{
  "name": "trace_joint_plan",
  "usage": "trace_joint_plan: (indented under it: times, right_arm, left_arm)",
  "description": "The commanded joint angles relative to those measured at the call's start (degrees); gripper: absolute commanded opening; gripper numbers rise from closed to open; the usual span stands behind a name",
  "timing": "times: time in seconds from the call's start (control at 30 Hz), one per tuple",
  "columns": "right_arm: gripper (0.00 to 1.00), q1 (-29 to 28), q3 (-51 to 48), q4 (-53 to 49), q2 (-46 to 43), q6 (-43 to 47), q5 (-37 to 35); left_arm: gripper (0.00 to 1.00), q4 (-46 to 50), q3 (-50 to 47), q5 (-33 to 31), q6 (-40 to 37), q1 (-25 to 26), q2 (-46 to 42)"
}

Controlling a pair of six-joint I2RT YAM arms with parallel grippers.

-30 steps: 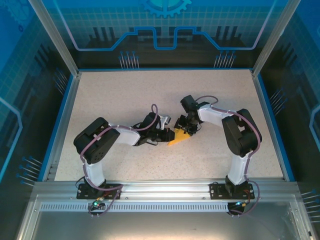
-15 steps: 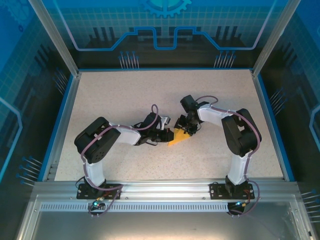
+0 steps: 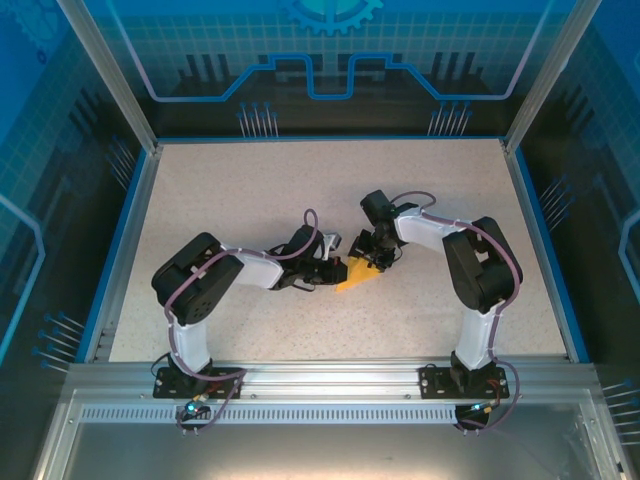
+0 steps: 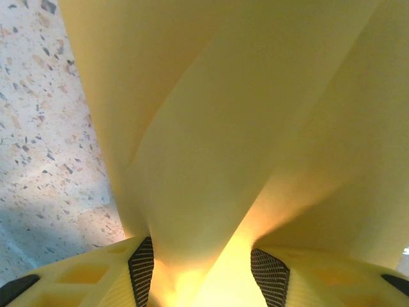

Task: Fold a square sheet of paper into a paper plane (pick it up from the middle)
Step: Fourth fold the wing at the center of the table.

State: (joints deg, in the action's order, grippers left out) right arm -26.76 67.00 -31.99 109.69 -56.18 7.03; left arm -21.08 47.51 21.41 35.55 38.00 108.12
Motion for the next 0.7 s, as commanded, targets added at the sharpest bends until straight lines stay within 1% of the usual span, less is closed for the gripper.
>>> trace_joint_plan:
  times: [0.0,0.37,0.53,0.67]
  right_arm:
    - [0.52,-0.86,-4.69,-2.38,9.48,-0.33,-7.11]
    - [0.50,-1.46,-3.13,-4.43,11.41,-0.63,-8.77]
    - [0.50,-1.53,-2.50,-5.44,12.72,-0.59,-9.37]
    - [0.48,-1.60,-2.23,-5.75,13.41,-0.70,-9.79]
  left_arm:
    - [0.06,2.46,0.97,-1.09,-1.19,0.32,1.48]
    - [0.05,3.33,0.74,-1.31,-0.48,0.25,0.95]
    - [0.13,1.40,-1.15,-1.10,0.77,-0.21,-4.60]
    - [0.10,-1.65,-3.53,-1.12,3.63,-1.65,-7.74]
